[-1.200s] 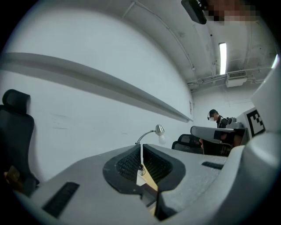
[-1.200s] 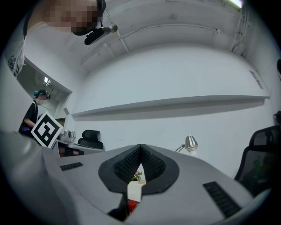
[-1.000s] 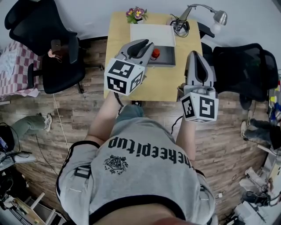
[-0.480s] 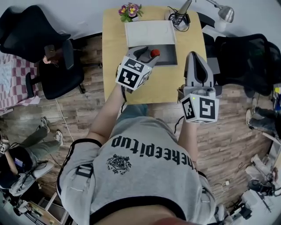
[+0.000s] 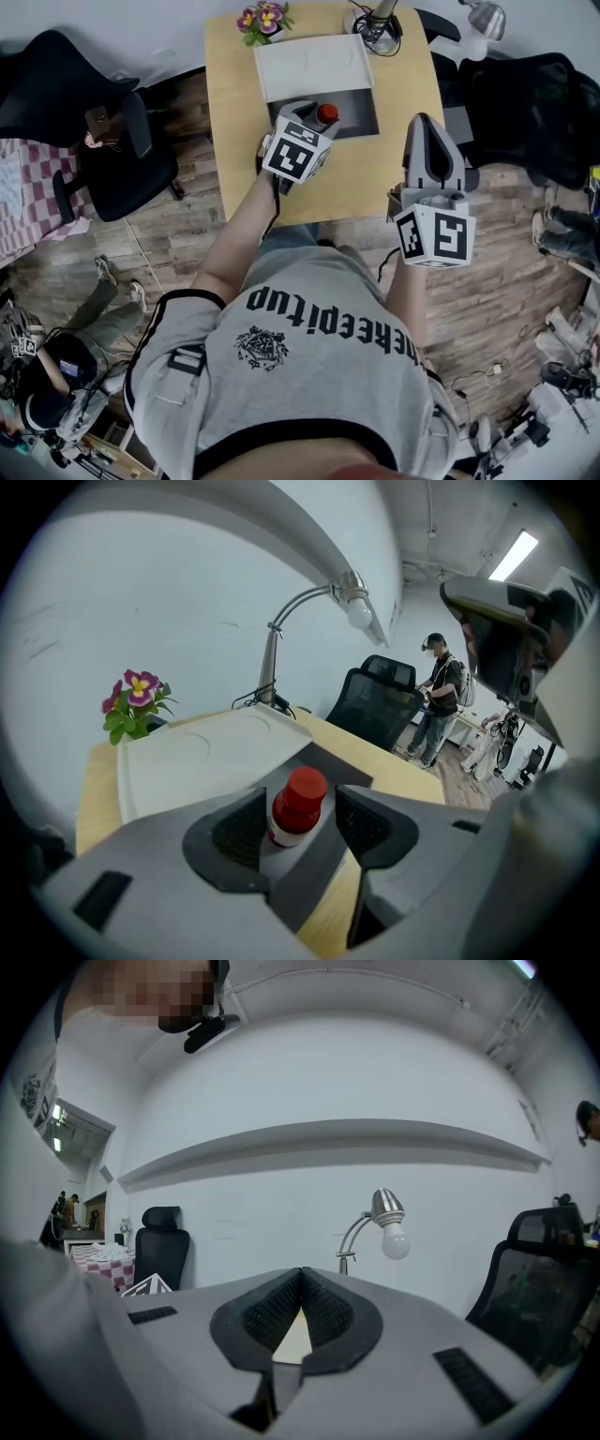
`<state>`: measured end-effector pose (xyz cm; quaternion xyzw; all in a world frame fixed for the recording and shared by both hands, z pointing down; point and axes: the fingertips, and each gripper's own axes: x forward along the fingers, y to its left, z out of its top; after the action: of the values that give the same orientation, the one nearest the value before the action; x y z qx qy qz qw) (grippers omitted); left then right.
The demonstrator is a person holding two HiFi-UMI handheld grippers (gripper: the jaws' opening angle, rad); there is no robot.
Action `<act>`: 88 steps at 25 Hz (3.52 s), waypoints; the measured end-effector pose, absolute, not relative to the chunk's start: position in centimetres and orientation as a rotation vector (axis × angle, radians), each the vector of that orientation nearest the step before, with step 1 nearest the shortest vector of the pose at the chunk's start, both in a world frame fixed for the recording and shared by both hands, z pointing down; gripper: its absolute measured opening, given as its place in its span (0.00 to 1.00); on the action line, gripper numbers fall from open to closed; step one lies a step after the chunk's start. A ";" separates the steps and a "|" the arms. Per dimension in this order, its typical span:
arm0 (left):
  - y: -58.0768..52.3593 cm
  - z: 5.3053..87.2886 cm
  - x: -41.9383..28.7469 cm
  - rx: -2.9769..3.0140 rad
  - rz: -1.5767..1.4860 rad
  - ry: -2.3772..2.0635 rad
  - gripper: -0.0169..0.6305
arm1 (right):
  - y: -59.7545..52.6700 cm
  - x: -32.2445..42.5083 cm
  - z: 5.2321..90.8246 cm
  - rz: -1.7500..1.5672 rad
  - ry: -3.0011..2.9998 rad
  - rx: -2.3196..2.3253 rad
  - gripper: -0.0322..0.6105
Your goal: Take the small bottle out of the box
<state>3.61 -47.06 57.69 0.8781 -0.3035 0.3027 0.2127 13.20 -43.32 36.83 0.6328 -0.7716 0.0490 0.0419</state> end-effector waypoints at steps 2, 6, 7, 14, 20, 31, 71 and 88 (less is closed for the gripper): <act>-47.2 58.5 3.8 2.422 0.876 -0.832 0.36 | -43.5 13.6 37.1 0.159 -2.342 1.952 0.05; -47.6 60.3 4.2 2.423 0.913 -0.813 0.36 | -43.7 14.1 37.3 0.164 -2.323 1.967 0.05; -47.6 60.6 4.3 2.422 0.926 -0.807 0.36 | -43.7 14.2 37.3 0.165 -2.317 1.972 0.05; -47.6 62.5 4.7 2.404 1.002 -0.766 0.36 | -44.1 15.2 37.7 0.174 -2.270 2.002 0.05; -48.0 63.4 5.3 2.397 1.029 -0.749 0.36 | -44.5 16.1 37.9 0.183 -2.243 2.027 0.05; -48.1 64.0 5.6 2.401 1.016 -0.742 0.36 | -45.1 16.3 38.4 0.202 -2.226 2.039 0.05; -46.1 43.8 -0.3 2.514 0.445 -1.257 0.37 | -42.9 9.7 36.4 0.133 -2.543 1.705 0.05; -37.2 34.1 -3.1 2.521 0.193 -1.571 0.37 | -35.9 9.0 30.8 -0.048 -2.702 1.578 0.05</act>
<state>-3.11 -37.22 34.13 0.8441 -0.5259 0.0647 0.0822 9.00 -35.93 30.81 0.5044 -0.8633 -0.0154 0.0062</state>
